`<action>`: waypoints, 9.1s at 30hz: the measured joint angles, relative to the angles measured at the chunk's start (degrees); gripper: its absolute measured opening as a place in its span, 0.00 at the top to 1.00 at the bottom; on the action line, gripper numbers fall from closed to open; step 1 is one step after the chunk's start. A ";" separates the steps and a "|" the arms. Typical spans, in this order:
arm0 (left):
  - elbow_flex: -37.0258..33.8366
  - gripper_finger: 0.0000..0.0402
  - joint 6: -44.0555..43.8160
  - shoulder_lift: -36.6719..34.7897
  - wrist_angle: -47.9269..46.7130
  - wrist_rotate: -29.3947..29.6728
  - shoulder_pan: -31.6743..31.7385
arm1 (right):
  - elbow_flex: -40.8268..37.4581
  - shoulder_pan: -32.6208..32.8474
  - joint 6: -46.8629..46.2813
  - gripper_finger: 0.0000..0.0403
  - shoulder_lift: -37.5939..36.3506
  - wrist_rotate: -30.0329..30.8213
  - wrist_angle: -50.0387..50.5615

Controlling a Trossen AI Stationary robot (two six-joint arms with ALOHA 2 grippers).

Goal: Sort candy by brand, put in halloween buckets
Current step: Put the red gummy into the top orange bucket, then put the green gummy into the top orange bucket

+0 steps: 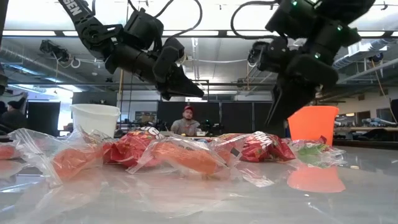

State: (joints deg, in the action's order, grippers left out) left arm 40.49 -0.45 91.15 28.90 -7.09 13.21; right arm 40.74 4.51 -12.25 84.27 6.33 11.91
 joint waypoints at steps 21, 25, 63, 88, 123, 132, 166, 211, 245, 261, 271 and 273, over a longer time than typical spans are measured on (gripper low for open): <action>0.00 0.91 0.00 0.00 -0.60 0.63 -0.11 | -9.29 -1.27 -1.18 0.50 3.59 0.96 -15.31; 0.00 0.91 0.04 0.00 0.05 0.68 -0.11 | -8.48 -1.29 -1.34 0.52 7.61 0.01 -18.53; -0.02 0.91 2.34 0.00 -1.49 5.90 -0.11 | 16.72 -34.73 -6.19 0.94 -2.05 24.17 31.78; 0.00 0.91 2.91 0.04 -2.33 7.50 0.24 | 23.73 -55.69 -12.01 0.94 2.21 26.48 47.27; -0.02 0.91 1.22 0.04 -2.95 8.15 0.28 | 23.99 -58.51 -0.54 0.54 -1.95 6.74 40.61; -0.02 0.91 -1.68 0.04 -0.89 11.01 0.28 | 23.99 -52.41 0.07 0.53 -11.22 -5.50 41.28; 7.06 0.89 -1.60 0.04 -4.30 8.98 -2.47 | 1.65 -1.23 -21.19 0.54 -1.99 -12.93 12.94; 7.06 0.74 -1.74 0.13 0.57 17.96 -3.23 | 11.85 -31.73 -11.12 0.98 -13.29 22.07 22.74; 7.06 0.74 0.03 0.15 -9.73 16.93 -1.68 | 17.32 -52.77 1.80 0.68 -6.49 11.53 25.17; 7.02 0.74 -18.21 0.15 -35.96 22.41 -9.15 | 3.95 -14.28 -5.05 0.66 -21.20 8.99 4.74; 7.02 0.74 -23.78 0.15 -32.74 25.89 -18.43 | -3.97 -1.57 -8.46 0.66 -9.67 8.58 -15.16; 7.02 0.74 -24.16 0.15 -32.57 25.28 -18.53 | -4.01 -0.68 -9.43 0.66 -6.68 7.92 -16.17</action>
State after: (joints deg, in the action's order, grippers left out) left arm 47.51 -24.61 91.31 -3.67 18.19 -5.32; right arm 36.73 3.83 -21.68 77.59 14.25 -4.25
